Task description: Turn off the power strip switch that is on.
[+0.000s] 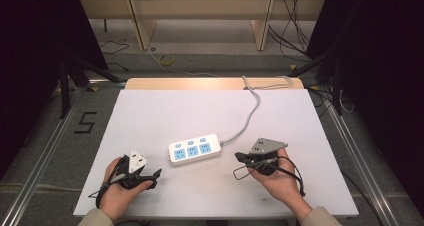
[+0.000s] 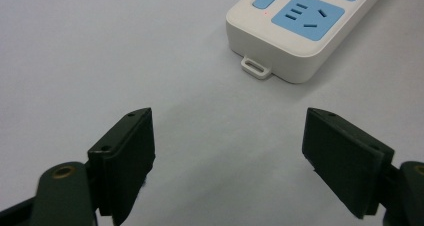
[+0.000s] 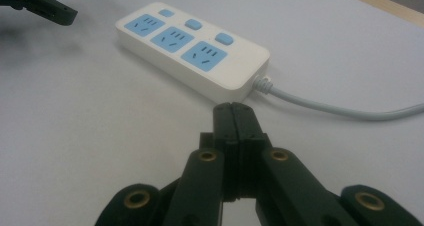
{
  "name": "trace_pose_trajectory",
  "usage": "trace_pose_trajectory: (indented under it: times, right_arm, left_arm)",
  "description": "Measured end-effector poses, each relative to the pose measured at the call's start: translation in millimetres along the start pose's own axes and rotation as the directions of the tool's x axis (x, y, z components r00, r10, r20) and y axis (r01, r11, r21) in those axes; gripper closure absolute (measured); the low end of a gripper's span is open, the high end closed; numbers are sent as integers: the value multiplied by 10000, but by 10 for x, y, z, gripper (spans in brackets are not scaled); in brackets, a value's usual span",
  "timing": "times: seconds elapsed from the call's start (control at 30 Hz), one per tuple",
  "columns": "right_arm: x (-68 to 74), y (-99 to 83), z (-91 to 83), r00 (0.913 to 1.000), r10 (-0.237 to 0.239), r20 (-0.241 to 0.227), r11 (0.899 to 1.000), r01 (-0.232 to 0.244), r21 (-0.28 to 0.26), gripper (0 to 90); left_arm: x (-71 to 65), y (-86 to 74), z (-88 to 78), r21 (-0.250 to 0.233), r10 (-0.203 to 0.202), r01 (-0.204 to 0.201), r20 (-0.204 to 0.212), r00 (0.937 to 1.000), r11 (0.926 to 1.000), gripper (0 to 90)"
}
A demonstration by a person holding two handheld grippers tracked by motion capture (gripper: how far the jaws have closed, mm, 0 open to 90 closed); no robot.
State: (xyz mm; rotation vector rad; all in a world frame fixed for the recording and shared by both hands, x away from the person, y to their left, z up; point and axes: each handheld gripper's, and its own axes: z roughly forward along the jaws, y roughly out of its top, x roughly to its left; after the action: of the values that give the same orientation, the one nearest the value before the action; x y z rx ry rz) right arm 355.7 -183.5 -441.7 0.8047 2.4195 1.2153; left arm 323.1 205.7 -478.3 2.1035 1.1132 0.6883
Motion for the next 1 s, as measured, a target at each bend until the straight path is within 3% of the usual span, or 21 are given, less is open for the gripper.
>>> trace_pose_trajectory:
  times: [1.0]
  right_arm:
    - [46, 147, 121, 9998, -186, -91, 9998, 187, 57, 900]
  left_arm:
    - [-9, 2, 6, -8, -19, 19, 27, 10000, 10000, 208]
